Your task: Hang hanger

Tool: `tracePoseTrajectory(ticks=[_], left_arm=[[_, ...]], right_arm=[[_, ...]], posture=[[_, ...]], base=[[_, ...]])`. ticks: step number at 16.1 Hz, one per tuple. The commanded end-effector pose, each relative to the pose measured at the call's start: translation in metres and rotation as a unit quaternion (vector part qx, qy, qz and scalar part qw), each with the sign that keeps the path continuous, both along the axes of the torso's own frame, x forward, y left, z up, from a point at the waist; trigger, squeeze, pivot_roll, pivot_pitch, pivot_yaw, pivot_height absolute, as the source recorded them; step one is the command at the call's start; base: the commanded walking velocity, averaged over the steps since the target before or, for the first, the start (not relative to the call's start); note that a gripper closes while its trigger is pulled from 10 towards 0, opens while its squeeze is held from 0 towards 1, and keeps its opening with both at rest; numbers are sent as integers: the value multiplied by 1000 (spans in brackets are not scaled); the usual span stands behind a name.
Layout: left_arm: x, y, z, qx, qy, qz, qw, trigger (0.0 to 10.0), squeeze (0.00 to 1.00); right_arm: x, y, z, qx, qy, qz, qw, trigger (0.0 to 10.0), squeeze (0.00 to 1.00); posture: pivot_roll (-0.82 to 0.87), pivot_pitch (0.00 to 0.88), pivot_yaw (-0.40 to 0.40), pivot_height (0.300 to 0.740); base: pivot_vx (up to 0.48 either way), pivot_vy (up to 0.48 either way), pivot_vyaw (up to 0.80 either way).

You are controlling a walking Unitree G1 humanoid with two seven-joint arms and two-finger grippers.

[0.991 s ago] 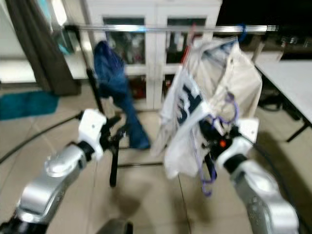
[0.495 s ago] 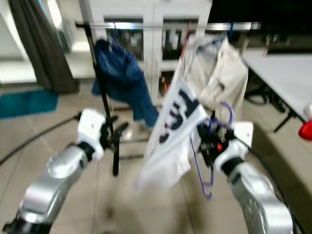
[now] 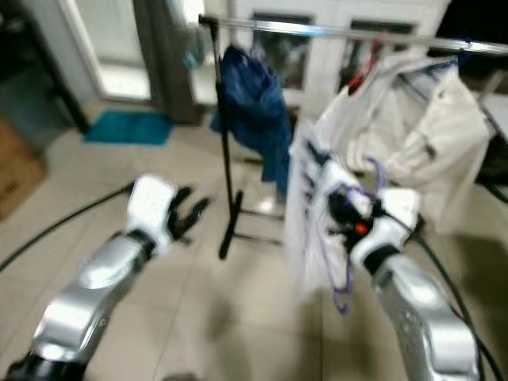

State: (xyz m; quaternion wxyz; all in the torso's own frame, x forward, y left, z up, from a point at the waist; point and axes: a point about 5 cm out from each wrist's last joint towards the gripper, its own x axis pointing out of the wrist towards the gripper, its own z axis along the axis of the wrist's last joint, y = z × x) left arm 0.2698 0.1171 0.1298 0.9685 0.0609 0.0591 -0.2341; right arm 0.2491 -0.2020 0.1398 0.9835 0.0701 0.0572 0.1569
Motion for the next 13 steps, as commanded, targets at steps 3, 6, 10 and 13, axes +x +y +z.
tracePoseTrajectory(ticks=[3,6,10,13], left_arm=[[-2,-10,0,3,3,-27,1000,10000,0],[1,-6,0,18,2,-37,999,10000,0],[14,-2,-2,45,3,-34,998,10000,0],[22,-22,3,18,-2,-86,996,10000,1000]], right_arm=[[2,2,14,3,-24,22,999,10000,0],[7,6,20,-1,-37,34,999,10000,0],[15,4,27,2,-48,29,998,10000,0],[18,19,33,-5,-55,55,997,10000,0]], posture=[[97,26,10,740],[97,18,12,740],[105,8,11,740],[96,4,18,740]], base=[[0,-107,0],[0,0,0],[0,0,0],[0,0,0]])
